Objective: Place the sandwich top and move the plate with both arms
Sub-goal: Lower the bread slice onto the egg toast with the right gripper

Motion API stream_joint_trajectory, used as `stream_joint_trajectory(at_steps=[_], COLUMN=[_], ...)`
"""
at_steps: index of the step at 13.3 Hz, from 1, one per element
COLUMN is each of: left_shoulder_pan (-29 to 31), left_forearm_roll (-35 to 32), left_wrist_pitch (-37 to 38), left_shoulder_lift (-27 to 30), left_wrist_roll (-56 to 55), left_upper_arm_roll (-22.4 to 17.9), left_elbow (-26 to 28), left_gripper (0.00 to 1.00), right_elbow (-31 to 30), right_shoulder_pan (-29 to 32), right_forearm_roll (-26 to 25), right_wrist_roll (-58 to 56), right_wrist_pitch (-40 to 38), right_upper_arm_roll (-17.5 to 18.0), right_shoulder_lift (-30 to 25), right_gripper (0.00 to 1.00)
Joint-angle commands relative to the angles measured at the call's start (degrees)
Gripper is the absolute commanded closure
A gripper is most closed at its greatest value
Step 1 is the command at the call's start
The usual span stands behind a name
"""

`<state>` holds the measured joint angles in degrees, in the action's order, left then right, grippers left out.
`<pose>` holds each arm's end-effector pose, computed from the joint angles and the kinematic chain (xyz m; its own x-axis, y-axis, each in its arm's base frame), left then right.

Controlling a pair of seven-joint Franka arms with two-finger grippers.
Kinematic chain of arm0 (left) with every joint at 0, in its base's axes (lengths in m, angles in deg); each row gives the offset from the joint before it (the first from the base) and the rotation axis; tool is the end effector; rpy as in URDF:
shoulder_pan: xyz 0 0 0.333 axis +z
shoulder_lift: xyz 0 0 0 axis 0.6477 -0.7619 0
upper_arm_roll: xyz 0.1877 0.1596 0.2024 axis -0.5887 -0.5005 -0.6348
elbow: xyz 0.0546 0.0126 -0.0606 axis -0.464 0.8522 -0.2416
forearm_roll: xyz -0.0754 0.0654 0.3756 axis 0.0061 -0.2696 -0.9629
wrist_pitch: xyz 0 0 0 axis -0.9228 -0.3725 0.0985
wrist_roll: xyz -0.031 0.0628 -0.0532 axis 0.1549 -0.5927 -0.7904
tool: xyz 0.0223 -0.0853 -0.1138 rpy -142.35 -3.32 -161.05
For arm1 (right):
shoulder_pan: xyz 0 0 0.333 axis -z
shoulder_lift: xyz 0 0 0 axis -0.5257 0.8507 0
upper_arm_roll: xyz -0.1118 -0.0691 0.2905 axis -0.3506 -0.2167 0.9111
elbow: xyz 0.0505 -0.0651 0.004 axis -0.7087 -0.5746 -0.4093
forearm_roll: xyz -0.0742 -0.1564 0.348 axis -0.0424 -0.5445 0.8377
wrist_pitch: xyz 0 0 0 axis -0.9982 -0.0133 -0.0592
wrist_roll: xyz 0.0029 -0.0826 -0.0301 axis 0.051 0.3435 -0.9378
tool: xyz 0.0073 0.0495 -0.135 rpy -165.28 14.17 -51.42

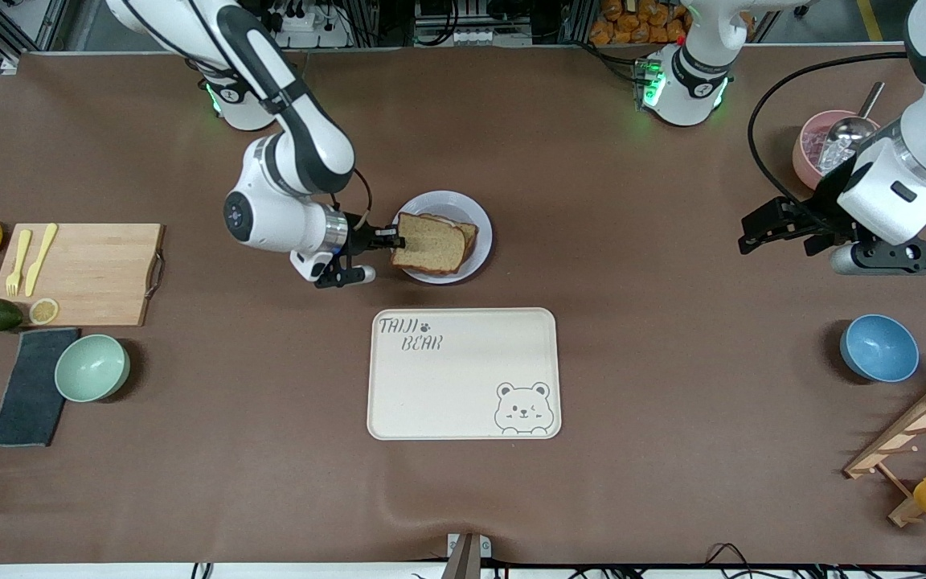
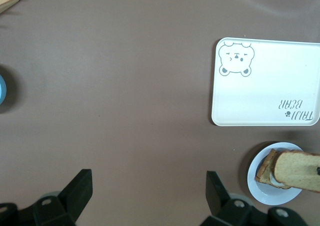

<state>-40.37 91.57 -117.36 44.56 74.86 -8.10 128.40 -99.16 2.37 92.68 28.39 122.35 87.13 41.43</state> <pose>0.5804 -0.1145 0.5695 0.9995 0.0298 0.0119 0.0279 -0.9901 0.1376 0.4428 0.3258 0.2174 0.9691 0.0797 -0.2336 -0.0530 -0.8570 -0.5125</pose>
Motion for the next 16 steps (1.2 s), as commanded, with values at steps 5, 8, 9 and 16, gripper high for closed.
stream_joint_trajectory(at_steps=[5, 8, 9, 16], left_shoulder_pan=[0.2, -0.4, -0.6, -1.7], left_forearm_roll=[-1.4, -1.5, -1.5, -1.5], left_wrist_pitch=[0.7, 0.8, 0.7, 0.7], left_shoulder_lift=[0.4, 0.0, -0.2, -0.5], left_wrist_roll=[0.7, 0.7, 0.7, 0.7], left_upper_arm_roll=[1.7, 1.9, 1.9, 2.1], left_elbow=[-0.1, 0.2, 0.3, 0.2], left_gripper=[0.0, 0.0, 0.0, 0.0], right_elbow=[-4.7, -5.0, -5.0, -5.3], right_shoulder_pan=[-7.4, -5.6, -4.2, -4.6], right_forearm_roll=[6.6, 6.6, 6.6, 7.8], right_wrist_roll=[0.0, -3.5, -3.7, -2.8], right_wrist_pitch=[6.8, 6.3, 5.6, 5.7], right_upper_arm_roll=[-0.6, -0.8, -0.7, -0.7], right_shoulder_lift=[-2.8, -2.4, -2.4, -1.5], right_gripper=[1.0, 1.0, 1.0, 0.0])
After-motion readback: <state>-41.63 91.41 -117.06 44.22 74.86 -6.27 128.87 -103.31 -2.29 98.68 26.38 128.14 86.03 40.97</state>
